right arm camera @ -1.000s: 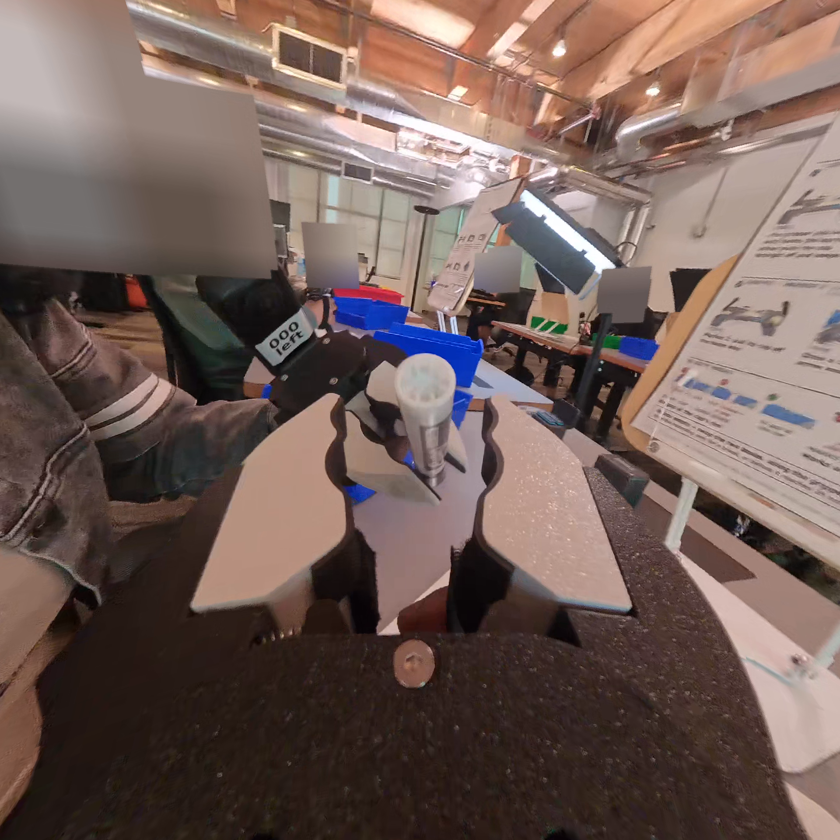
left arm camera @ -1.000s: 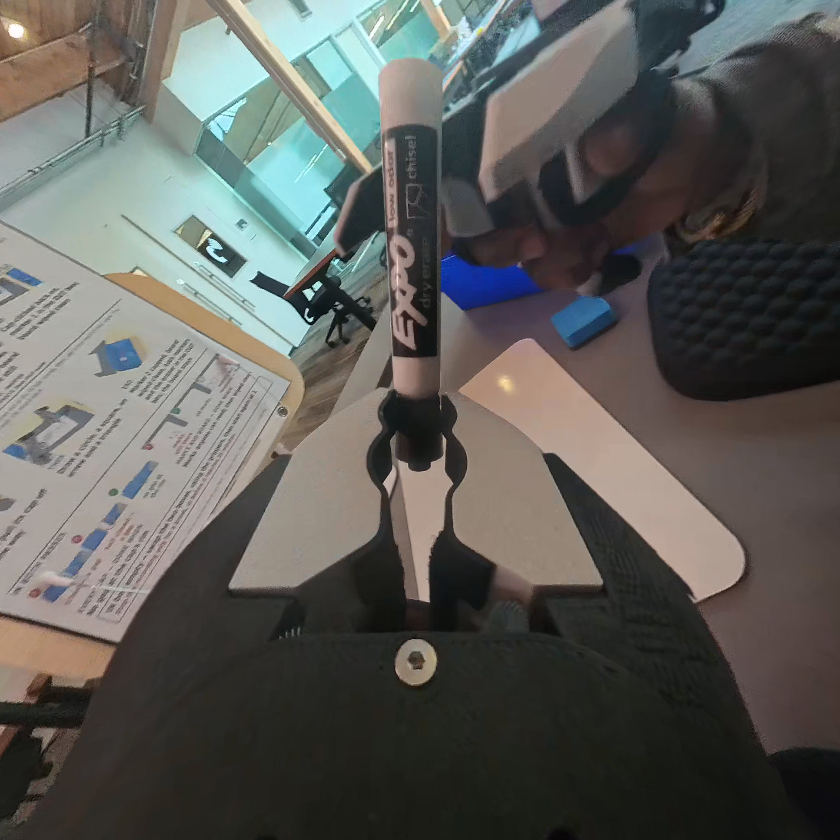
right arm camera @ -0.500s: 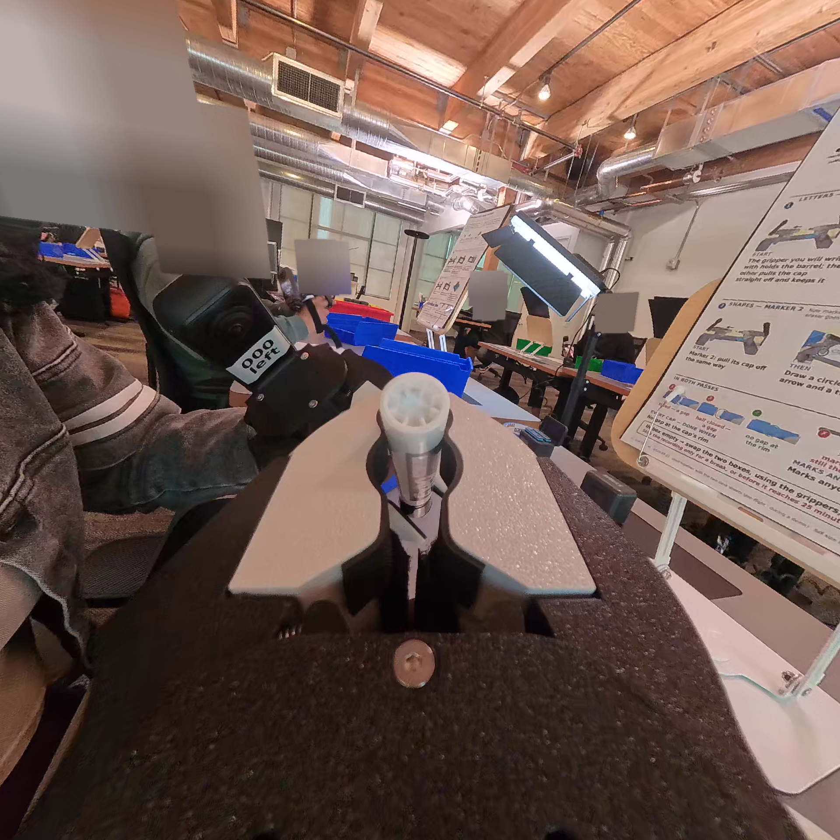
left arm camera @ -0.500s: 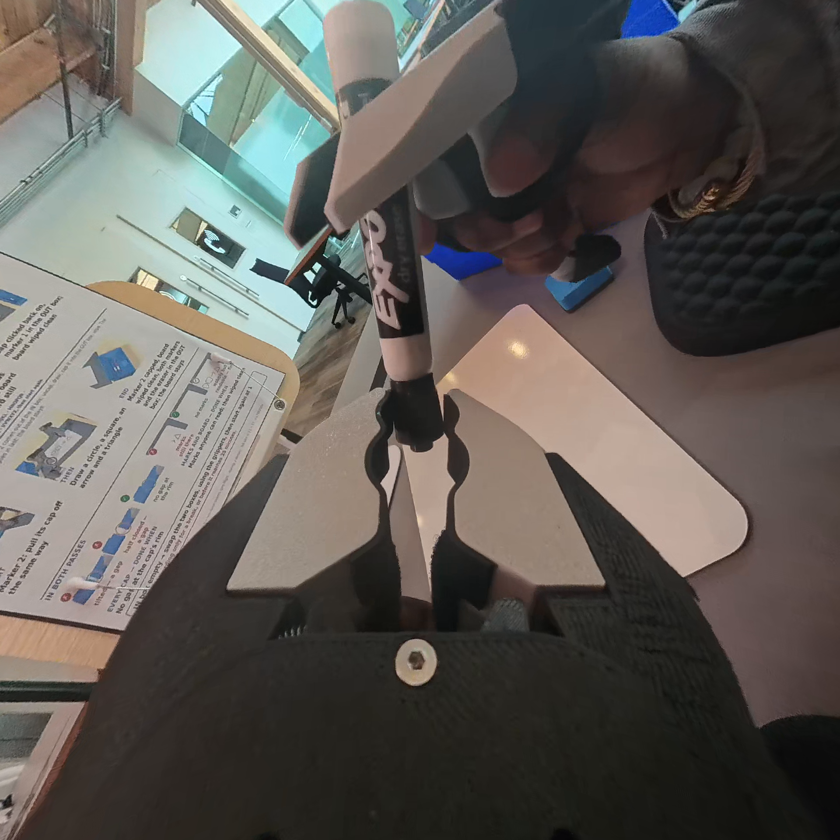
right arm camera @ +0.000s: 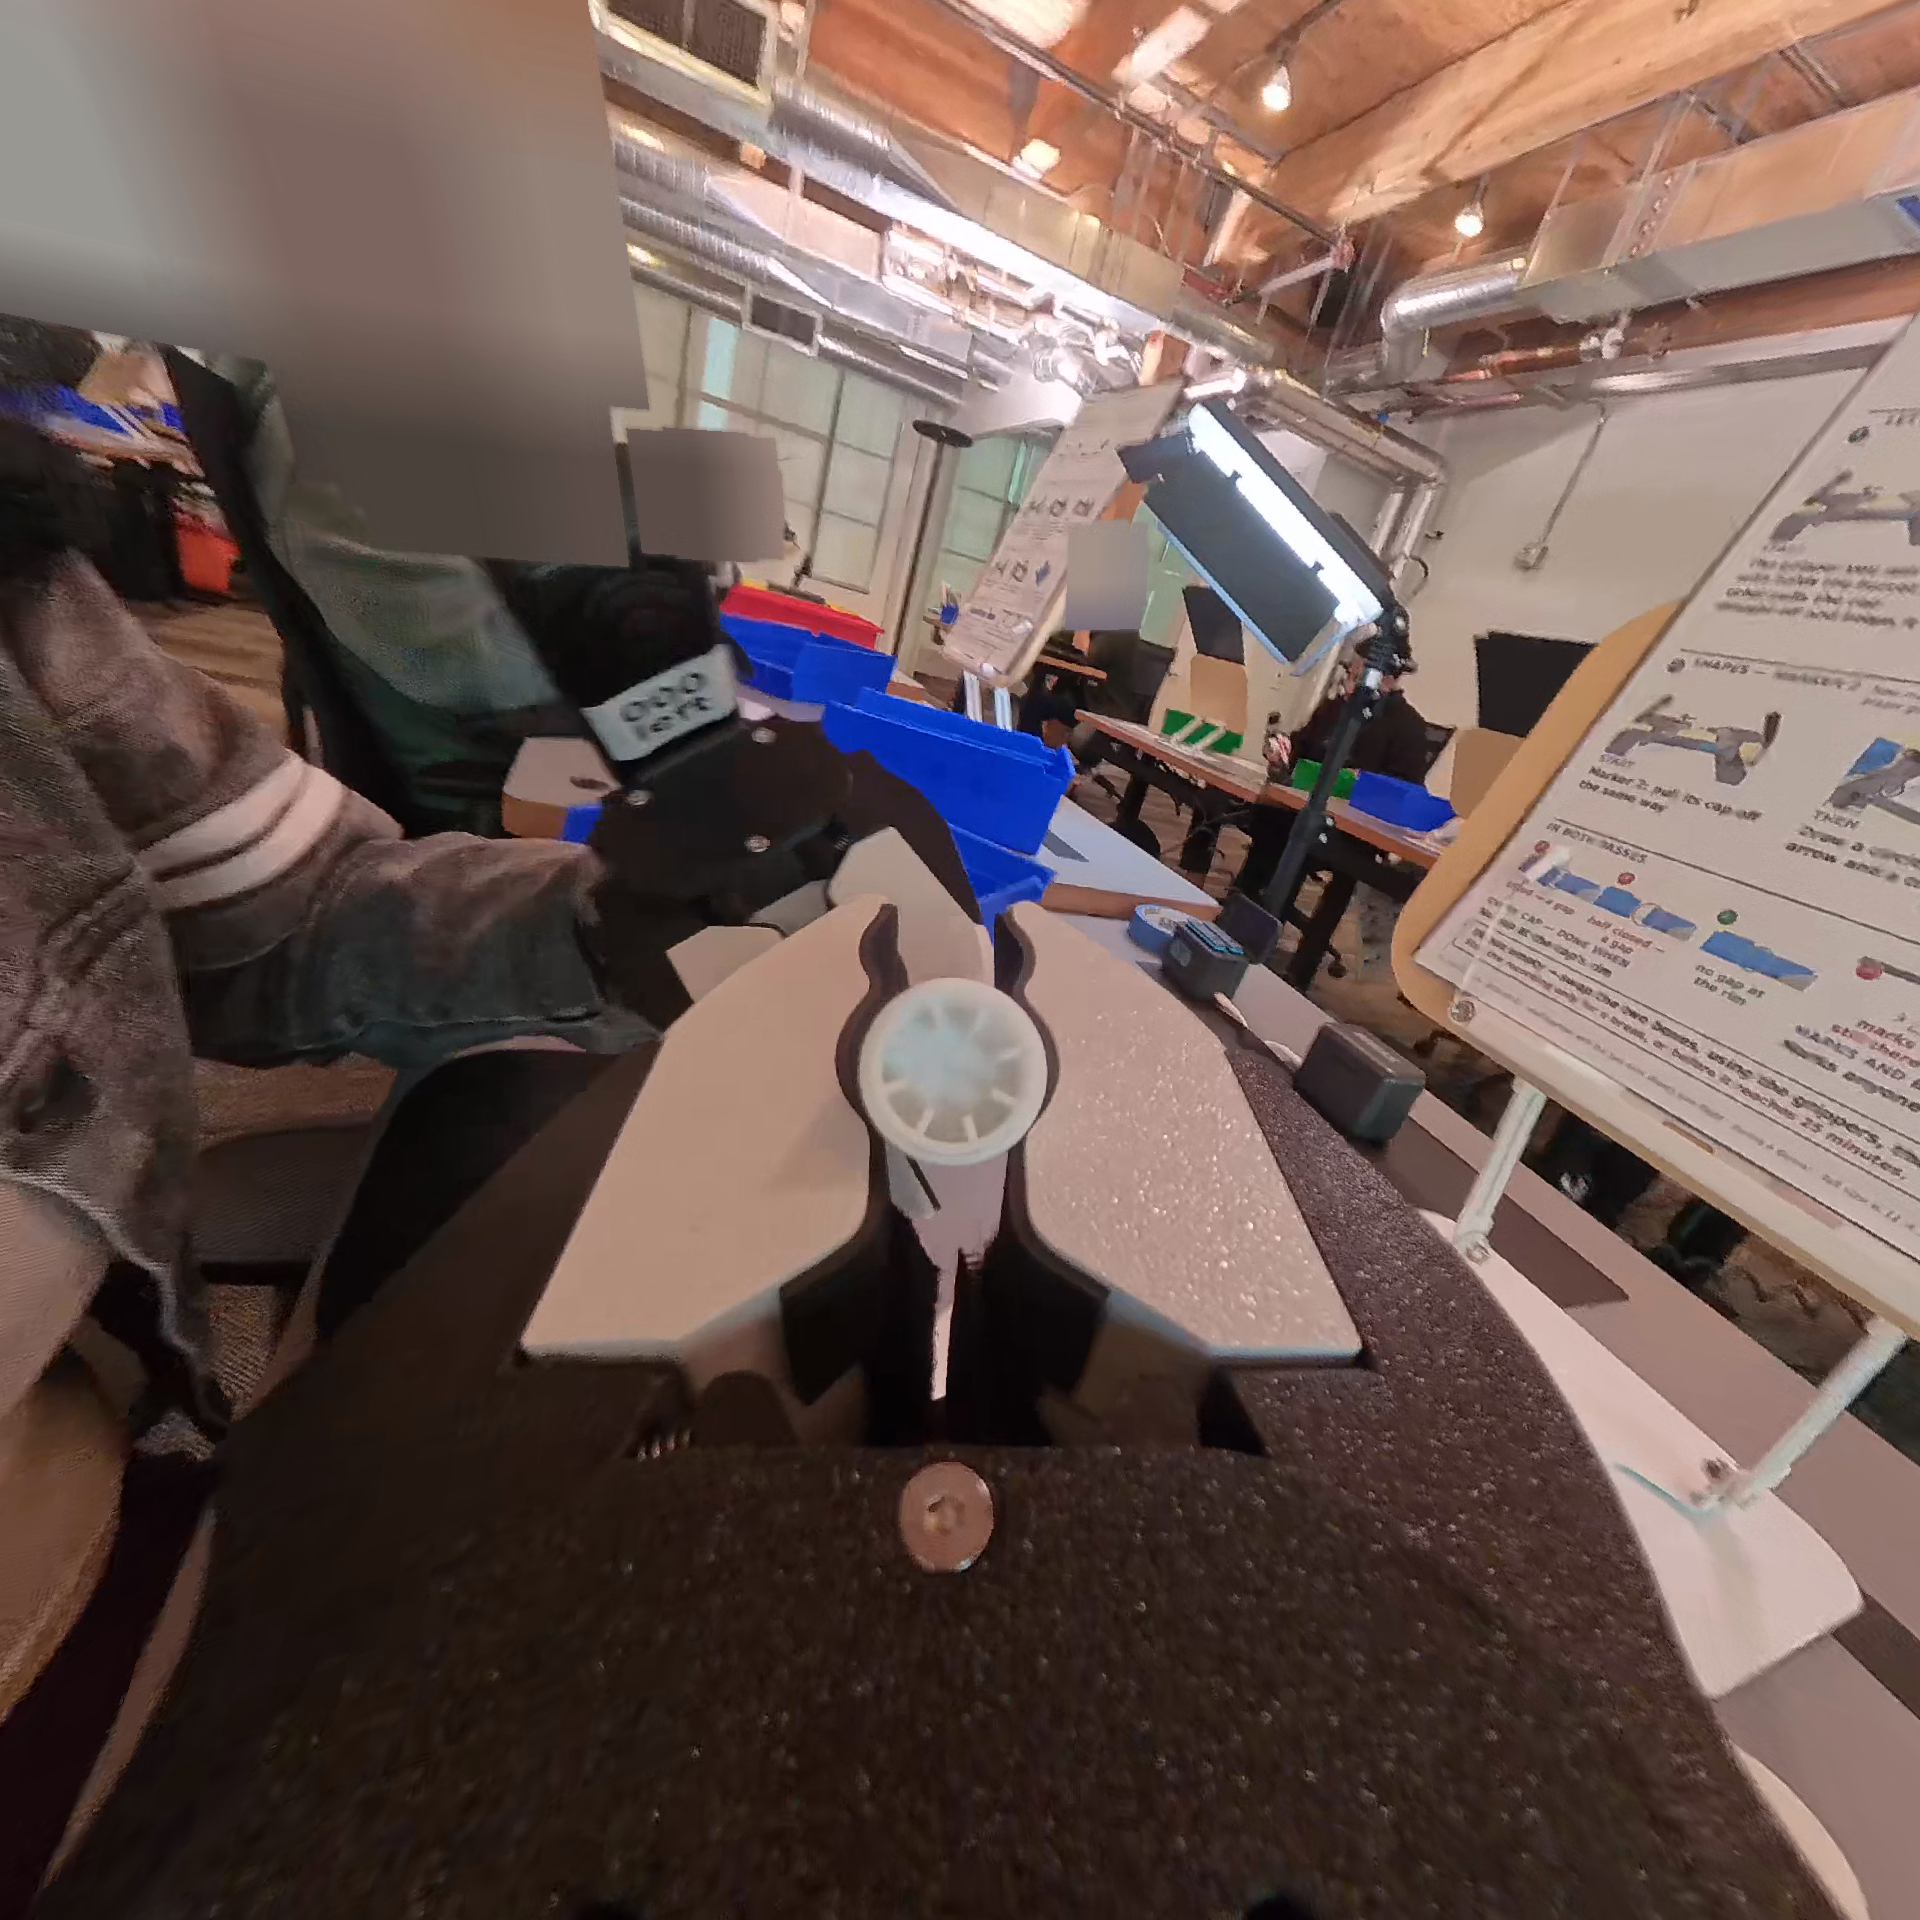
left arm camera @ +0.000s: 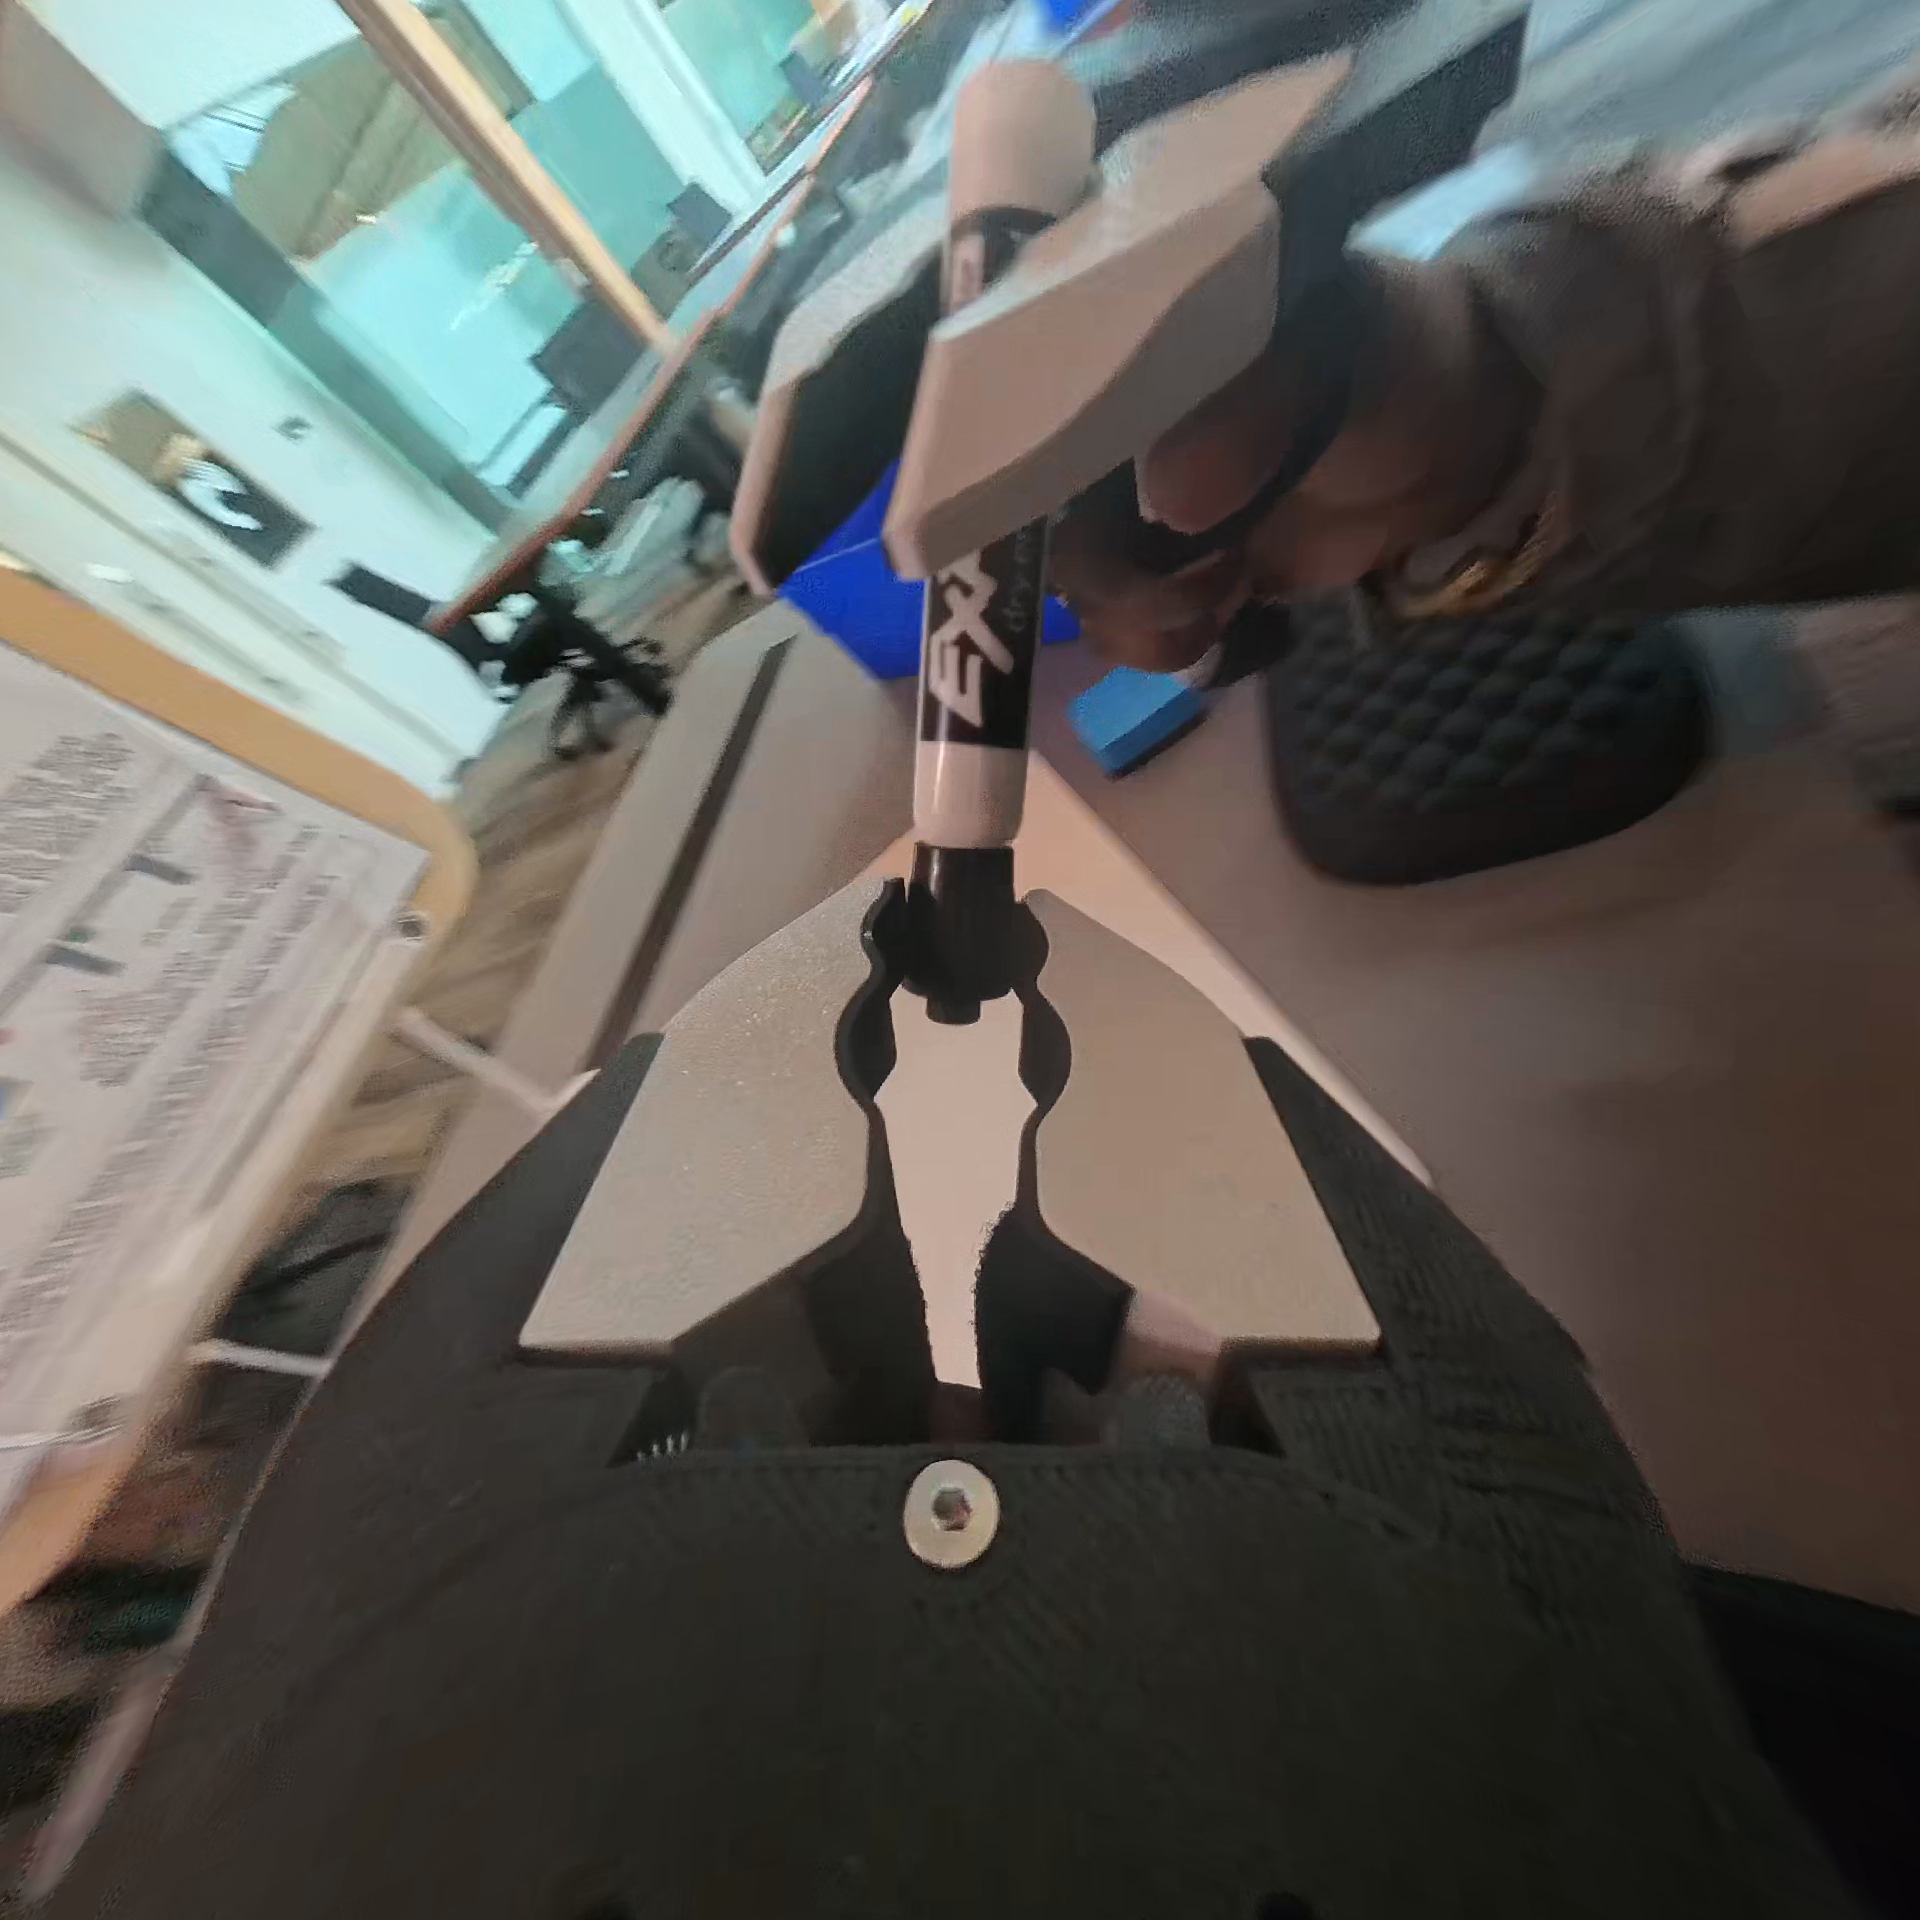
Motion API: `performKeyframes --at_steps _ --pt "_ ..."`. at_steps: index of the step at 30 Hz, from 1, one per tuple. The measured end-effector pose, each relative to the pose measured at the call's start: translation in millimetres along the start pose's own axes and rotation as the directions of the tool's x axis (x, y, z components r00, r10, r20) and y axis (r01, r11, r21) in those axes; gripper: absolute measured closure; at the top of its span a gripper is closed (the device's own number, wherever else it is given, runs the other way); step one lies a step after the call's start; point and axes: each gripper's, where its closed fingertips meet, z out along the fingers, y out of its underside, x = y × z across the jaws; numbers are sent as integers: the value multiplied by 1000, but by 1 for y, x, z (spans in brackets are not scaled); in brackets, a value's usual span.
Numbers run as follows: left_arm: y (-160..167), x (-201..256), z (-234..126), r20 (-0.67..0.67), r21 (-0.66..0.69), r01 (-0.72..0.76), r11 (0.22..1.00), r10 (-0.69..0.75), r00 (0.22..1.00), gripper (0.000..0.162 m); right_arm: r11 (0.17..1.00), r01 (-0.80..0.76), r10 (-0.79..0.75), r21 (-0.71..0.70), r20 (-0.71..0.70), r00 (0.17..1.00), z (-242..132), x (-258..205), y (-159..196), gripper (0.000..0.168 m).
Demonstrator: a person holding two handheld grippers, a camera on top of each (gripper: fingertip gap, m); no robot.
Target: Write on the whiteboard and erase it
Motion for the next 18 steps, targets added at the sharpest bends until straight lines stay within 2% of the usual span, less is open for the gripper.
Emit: performKeyframes --at_steps 2,4,5,6,7,8,9,10,11,12,13,14,15,16,18 --pt "-12 13 -7 -141 47 139 989 -131 981 142 999 1 -2 38 45 999 -5 -12 -10 150" --pt "-24 26 -16 -305 67 277 958 -245 920 142 998 27 -32 58 90 995 -7 -25 -20 150" --pt "-27 28 -19 -342 67 316 946 -276 898 142 998 45 -50 54 89 995 -7 -28 -23 150" --pt "-28 22 -18 -274 95 269 958 -235 933 142 997 49 -52 51 60 997 -7 -25 -25 150" --pt "-28 11 -15 -104 101 126 987 -116 988 141 998 30 -31 57 17 999 -7 -18 -28 150" --pt "-30 -4 -14 131 61 -101 993 92 987 142 996 -3 5 90 -25 1000 -9 -9 -33 149" --pt "-36 -17 -17 345 -35 -340 940 331 878 142 989 -46 53 138 -50 997 -11 -2 -40 149" --pt "-39 -22 -19 456 -103 -462 881 455 765 142 984 -78 89 162 -61 994 -11 2 -43 149" --pt "-36 -20 -16 440 -52 -398 916 378 814 142 986 -75 87 149 -77 993 -10 3 -42 150" --pt "-25 -17 -12 331 7 -210 978 196 923 143 986 -44 60 159 -94 994 -12 4 -44 149" --pt "8 -23 -12 240 -66 -9 998 25 971 142 964 -28 59 263 -110 992 -28 7 -64 150" --pt "42 -24 -18 154 -113 185 976 -167 974 142 935 -39 84 353 -115 990 -51 13 -87 150" --pt "56 -35 -28 169 -18 339 940 -332 928 143 916 -23 91 400 -153 984 -74 22 -105 151" --pt "60 -36 -36 151 44 395 917 -397 905 143 930 5 78 368 -212 974 -87 33 -108 151" --pt "59 -32 -38 164 63 406 911 -411 897 142 977 -22 84 214 -285 955 -85 56 -86 150"
